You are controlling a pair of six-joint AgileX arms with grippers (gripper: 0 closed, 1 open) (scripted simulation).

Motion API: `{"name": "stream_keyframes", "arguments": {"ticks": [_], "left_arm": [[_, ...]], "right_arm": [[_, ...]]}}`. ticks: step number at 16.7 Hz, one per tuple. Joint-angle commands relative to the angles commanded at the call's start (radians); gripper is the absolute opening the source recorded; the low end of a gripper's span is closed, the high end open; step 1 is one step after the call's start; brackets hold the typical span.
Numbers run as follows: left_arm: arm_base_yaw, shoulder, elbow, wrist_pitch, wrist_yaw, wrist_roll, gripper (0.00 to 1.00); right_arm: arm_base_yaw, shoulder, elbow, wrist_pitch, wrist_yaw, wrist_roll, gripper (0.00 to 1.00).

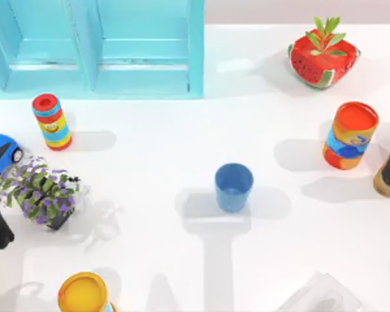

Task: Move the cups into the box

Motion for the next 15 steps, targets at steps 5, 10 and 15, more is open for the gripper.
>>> {"name": "stream_keyframes", "arguments": {"ticks": [5,10,15], "left_arm": [[0.0,0.0,0.0,0.0,0.0,0.0,1.0],[0.0,0.0,0.0,0.0,0.0,0.0,1.0],[0.0,0.0,0.0,0.0,0.0,0.0,1.0]], "right_arm": [[0.0,0.0,0.0,0.0,0.0,0.0,0.68],[0.0,0.0,0.0,0.0,0.0,0.0,1.0],[0.0,0.0,0.0,0.0,0.0,0.0,1.0]]}}
